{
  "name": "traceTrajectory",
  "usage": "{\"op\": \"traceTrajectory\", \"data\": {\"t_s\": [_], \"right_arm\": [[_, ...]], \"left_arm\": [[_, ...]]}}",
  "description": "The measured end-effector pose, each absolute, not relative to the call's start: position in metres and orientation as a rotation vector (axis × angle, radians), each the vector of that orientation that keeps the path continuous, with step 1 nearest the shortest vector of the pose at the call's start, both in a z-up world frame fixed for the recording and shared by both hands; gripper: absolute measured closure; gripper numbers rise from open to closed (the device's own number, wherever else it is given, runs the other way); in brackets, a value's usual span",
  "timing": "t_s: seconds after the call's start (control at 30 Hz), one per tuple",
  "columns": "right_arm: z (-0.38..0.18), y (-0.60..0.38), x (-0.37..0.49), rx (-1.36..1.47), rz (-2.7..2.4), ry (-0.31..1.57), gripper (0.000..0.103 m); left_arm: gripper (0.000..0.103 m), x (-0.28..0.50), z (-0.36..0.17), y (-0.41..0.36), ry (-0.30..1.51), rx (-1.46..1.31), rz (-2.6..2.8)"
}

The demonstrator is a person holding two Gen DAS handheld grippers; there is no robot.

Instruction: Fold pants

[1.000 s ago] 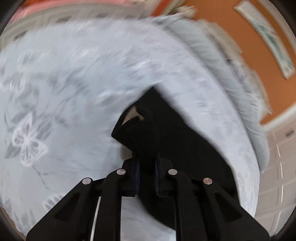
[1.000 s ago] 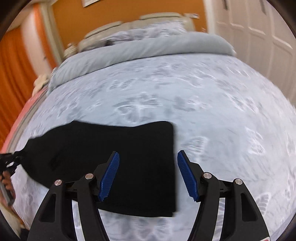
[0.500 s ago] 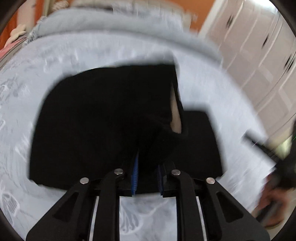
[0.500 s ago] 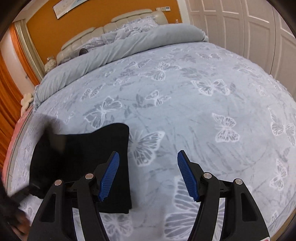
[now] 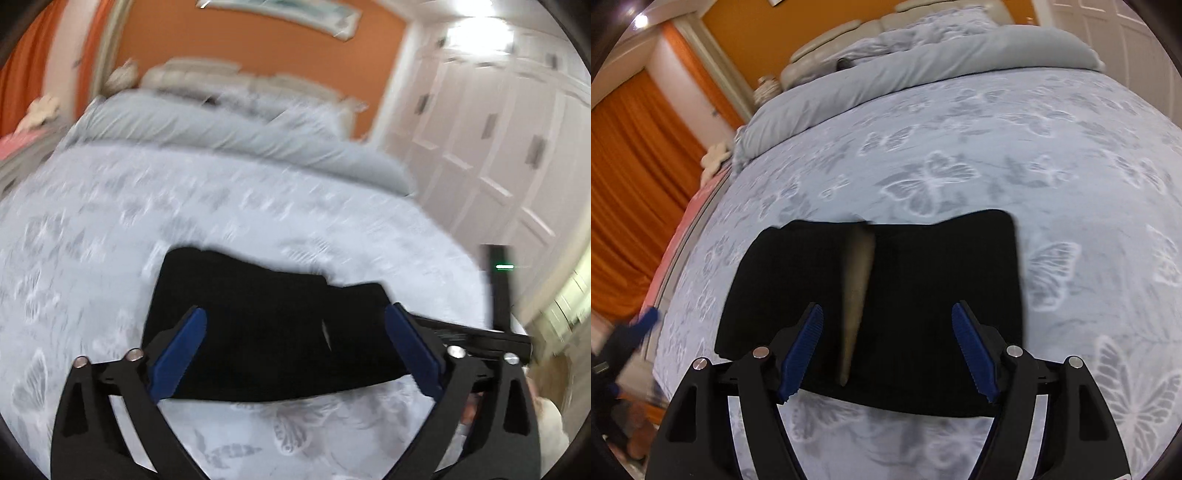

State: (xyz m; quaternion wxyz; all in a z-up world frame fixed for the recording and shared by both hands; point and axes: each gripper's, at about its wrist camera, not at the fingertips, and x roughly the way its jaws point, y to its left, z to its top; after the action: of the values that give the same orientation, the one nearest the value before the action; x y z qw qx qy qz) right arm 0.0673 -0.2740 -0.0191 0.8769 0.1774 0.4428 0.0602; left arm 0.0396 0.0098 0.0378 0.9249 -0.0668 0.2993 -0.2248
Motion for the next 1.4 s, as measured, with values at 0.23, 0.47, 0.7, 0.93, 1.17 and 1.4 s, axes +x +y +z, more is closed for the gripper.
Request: {"op": "traceTrajectory", "data": {"t_s": [0.23,0.47,0.7,0.93,1.17,1.4], "right_arm": [[-0.050,-0.247,0.088,0.433,0.170,1.043,0.030],[-0.071,-0.206,0.110,0.378,0.172,1.055,0.055],[-0.009,-0.193,0.099,0.332,0.253,0.850,0.090],[0.022,-0.251,0.076,0.274,0.106,0.771,0.090],[-0.053,-0.295,0.089,0.248,-0.028,0.976,0.089],[-0.031,-0.345,0.049,0.357,-0.050,0.922,0.050]], "left_arm": [[0.005,0.059,0.021,0.030,0.646,-0.011,-0.249],[0.005,0.078,0.005,0.084,0.738,-0.088,-0.043],[0.005,0.080,-0.001,0.130,0.755,-0.198,0.057],[0.005,0.081,-0.004,0.124,0.760,-0.165,0.039],[0.005,0.092,-0.018,0.086,0.825,-0.140,-0.042],[0.005,0.119,-0.057,0.059,0.988,-0.185,-0.099]]}}
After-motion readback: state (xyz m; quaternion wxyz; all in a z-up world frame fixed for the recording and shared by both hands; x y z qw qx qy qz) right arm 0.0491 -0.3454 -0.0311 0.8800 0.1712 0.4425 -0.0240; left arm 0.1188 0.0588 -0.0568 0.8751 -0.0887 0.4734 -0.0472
